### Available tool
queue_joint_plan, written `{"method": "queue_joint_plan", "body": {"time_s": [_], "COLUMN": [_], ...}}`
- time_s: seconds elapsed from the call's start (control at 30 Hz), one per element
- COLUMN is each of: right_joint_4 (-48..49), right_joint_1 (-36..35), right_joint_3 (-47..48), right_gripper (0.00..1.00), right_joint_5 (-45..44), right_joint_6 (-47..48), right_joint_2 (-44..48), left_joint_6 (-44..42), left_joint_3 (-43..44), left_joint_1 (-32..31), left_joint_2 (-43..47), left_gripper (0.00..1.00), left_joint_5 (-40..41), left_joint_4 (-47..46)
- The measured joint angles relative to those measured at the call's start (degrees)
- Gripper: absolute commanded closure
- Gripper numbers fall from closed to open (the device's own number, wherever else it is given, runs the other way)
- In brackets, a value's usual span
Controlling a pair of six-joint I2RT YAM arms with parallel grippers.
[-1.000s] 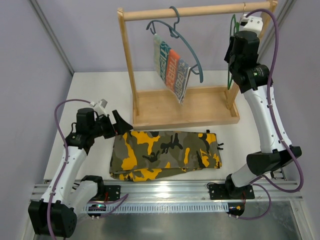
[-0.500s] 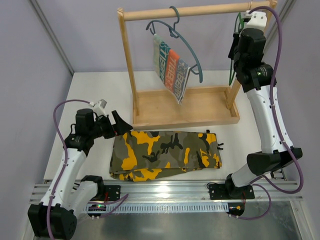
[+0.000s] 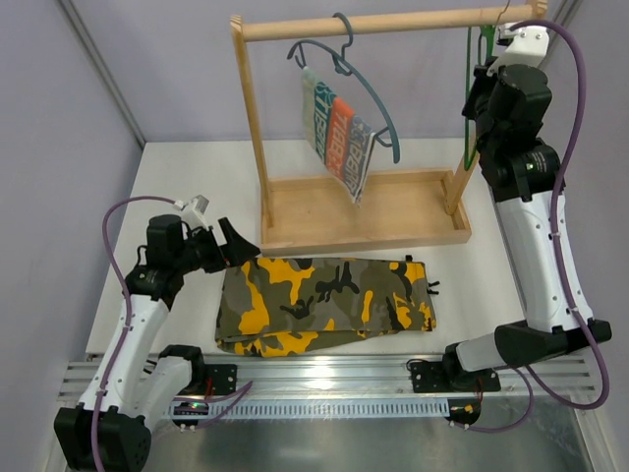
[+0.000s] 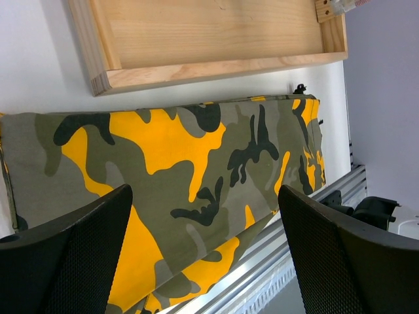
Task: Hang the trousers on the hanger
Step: Grab a hanger with the right arm
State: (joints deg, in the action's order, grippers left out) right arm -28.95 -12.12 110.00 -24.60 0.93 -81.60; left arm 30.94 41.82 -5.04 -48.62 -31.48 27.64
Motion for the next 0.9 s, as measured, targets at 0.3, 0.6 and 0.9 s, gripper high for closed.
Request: {"method": "queue_joint_plan", "body": {"time_s": [0.3, 0.6, 0.9], "right_joint_4": [-1.7, -9.51, -16.46], "right_joint_1": [0.0, 0.13, 0.13], "right_joint_3": [-5.07, -16.24, -36.11], "right_gripper": [0.96, 0.96, 0.96], "right_joint_5": [0.9, 1.7, 7.04], "right_joint_6": [-1.44, -8.9, -19.69], "right_joint_2": [5.53, 17.53, 29.05], "left_joint_6": [0.02, -0.09, 3.56], "left_joint_3": [0.0, 0.02, -1.64], "left_joint_1": [-0.13, -0.2, -0.2], "left_joint_2": [0.0, 0.0, -4.48], "left_gripper": [0.07, 0.07, 0.48], "left_joint_5": [1.22, 7.04, 3.87], "left_joint_4": [0.17, 2.73, -0.59]}}
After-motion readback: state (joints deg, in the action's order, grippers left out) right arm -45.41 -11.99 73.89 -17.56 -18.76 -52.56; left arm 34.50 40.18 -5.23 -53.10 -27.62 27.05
